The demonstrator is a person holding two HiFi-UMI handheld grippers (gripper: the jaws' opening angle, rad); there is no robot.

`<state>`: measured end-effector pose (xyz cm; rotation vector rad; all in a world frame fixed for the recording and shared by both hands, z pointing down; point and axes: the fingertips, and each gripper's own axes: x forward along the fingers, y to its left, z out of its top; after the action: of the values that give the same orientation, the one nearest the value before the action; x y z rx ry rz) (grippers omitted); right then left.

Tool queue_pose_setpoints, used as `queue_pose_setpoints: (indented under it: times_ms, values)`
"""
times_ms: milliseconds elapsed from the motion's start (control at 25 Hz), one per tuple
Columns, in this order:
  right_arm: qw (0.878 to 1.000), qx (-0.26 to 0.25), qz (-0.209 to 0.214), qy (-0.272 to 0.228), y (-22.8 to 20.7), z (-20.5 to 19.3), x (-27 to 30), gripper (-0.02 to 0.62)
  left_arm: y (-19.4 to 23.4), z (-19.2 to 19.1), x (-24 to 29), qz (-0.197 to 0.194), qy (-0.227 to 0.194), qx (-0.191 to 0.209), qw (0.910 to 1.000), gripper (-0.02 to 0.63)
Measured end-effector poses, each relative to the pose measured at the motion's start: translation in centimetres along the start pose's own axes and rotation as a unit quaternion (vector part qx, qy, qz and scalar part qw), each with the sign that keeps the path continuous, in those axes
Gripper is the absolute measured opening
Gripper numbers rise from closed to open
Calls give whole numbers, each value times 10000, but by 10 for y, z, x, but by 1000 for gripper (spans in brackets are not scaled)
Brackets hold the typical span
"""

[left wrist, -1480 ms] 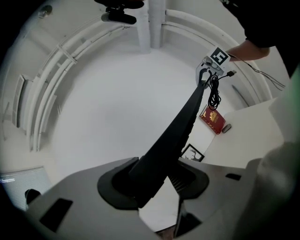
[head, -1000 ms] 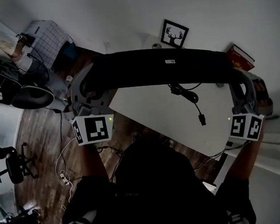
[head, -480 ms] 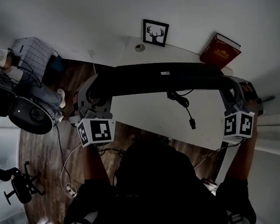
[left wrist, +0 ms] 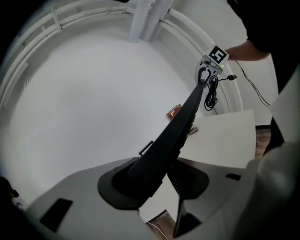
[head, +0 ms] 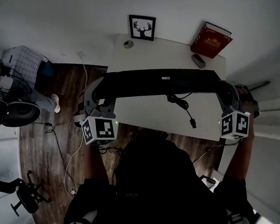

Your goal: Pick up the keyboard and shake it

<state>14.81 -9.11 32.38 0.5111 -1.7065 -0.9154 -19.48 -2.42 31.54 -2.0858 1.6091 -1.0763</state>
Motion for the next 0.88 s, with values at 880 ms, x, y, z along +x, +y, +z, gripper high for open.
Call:
queue_pose_setpoints:
  times_ms: [880]
  values:
    - [9812, 695, 1642, 735, 139, -2, 9, 98, -101, -92, 35, -1887, 389, -312, 9808, 184]
